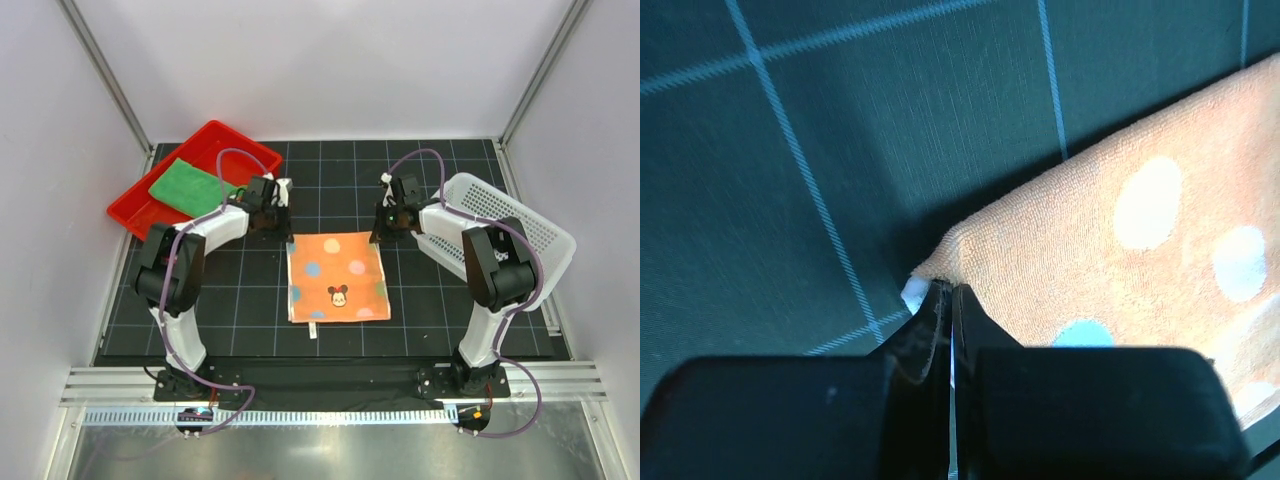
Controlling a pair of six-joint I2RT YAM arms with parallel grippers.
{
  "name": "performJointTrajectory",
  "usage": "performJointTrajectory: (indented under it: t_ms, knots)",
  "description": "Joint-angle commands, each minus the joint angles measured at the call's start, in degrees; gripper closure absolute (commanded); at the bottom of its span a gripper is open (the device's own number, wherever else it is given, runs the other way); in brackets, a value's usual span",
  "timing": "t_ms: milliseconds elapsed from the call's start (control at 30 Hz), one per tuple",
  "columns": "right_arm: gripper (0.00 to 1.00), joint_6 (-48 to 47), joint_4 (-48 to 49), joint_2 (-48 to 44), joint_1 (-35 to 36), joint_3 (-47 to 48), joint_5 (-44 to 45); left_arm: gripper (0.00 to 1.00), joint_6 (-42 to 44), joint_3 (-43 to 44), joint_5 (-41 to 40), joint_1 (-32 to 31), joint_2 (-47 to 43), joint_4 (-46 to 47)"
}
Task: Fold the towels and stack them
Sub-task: Fold the towel
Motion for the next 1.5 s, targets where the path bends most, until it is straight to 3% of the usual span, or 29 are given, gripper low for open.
performJointTrajectory:
  t_ms: [0,33,167,233,367,800,933,1000,1067,1233,1467]
  knots:
    - [0.93,1.85,1.88,-4.26,-0.2,-0.83,2.65,1.0,2.95,4.0,-0.06,1.04,0.55,-1.94]
    - [0.93,2.03,1.88,-4.18,-0.29,-1.0,2.66,1.0,3.12,4.63,-0.58,1.13,0.81,-2.64]
    - [0.92,2.73,2.58,-3.65,-0.2,-1.79,2.39,0.7,3.65,5.51,-2.34,1.21,-0.14,-5.63]
    - [0.91,2.47,2.67,-3.56,-0.2,-1.8,2.74,0.63,3.65,4.11,-2.96,1.22,-1.2,-5.98]
    - [0.91,2.12,2.41,-2.86,-0.2,-1.18,2.92,0.63,4.35,2.26,-3.4,1.21,-2.52,-5.37]
    - [0.87,2.47,2.32,-2.06,-0.12,0.84,2.57,0.66,2.16,6.74,0.99,1.3,5.21,-4.84]
    - [0.9,1.95,1.97,-2.15,-0.2,0.58,3.45,0.75,2.16,7.35,0.38,1.39,4.69,-5.02]
    - [0.9,1.68,1.79,-2.33,-0.29,0.66,3.8,0.86,2.68,8.05,-0.06,1.39,4.16,-6.16]
    - [0.9,1.59,1.97,-2.42,-0.29,0.84,3.54,0.9,3.21,9.29,-0.41,1.3,3.98,-7.48]
    - [0.82,1.85,2.32,-1.36,-0.38,1.81,2.83,0.75,3.83,11.31,0.37,1.3,5.82,-9.06]
    - [0.78,2.12,2.5,-0.84,-0.46,2.33,2.39,0.74,3.13,11.57,2.57,1.39,7.85,-8.53]
